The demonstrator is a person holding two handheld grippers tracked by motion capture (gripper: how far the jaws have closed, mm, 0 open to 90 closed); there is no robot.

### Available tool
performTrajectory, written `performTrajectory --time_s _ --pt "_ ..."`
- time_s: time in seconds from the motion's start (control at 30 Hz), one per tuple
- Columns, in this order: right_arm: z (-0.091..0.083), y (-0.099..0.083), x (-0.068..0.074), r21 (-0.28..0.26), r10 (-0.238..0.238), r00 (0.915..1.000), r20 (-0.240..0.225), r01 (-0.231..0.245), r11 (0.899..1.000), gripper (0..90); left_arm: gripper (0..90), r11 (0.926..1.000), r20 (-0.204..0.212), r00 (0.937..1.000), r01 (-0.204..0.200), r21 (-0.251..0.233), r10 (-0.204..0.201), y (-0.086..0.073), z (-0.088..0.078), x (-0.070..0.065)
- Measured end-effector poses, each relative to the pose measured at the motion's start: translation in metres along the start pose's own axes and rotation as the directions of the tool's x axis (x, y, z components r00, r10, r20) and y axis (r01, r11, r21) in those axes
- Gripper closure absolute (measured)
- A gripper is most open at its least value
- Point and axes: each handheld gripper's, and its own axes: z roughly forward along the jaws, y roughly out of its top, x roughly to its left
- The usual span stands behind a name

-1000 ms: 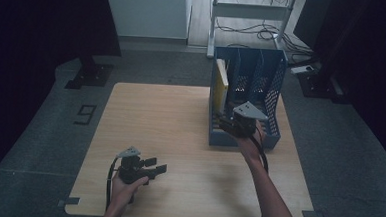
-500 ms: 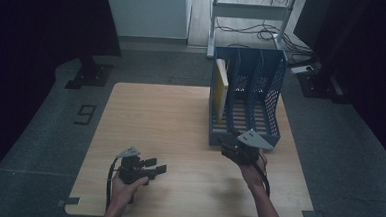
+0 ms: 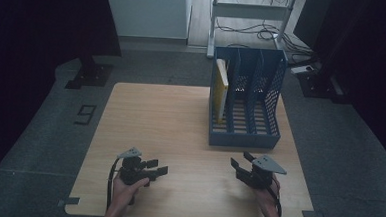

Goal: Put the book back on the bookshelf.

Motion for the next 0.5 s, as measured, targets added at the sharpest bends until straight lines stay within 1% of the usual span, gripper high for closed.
performTrajectory --time_s 0.03,0.07,0.13,0.23,0.43,0.5 --pt "0.001 -0.002 0.0 0.008 -0.001 1.0 0.002 0.001 1.0 39.9 35.1 1.0 -0.006 1.0 -0.003 0.002 0.003 0.0 0.0 0.0" --pt "0.004 -0.008 -0.001 0.031 -0.004 1.0 0.005 0.004 1.0 40.0 35.1 1.0 -0.008 1.0 -0.002 0.001 0.002 -0.001 0.0 0.0" --pt "0.006 -0.01 -0.001 0.039 -0.002 1.0 0.005 0.002 0.999 39.9 35.1 1.0 -0.004 1.0 0.002 0.001 -0.002 -0.001 0.0 0.001" --pt "0.012 -0.016 0.0 0.076 -0.015 0.9998 0.017 0.013 0.997 39.9 35.1 1.0 -0.002 1.0 0.004 -0.002 -0.004 0.0 0.0 0.001" --pt "0.01 -0.015 0.002 0.061 -0.018 0.9998 0.013 0.017 0.998 39.6 35.1 1.0 -0.001 1.0 0.007 0.0 -0.007 -0.001 0.001 0.003" --pt "0.01 -0.016 0.001 0.057 0.002 1.0 0.004 -0.002 0.998 39.5 35.1 1.0 -0.004 0.9999 0.009 0.004 -0.009 -0.001 0.002 0.003"
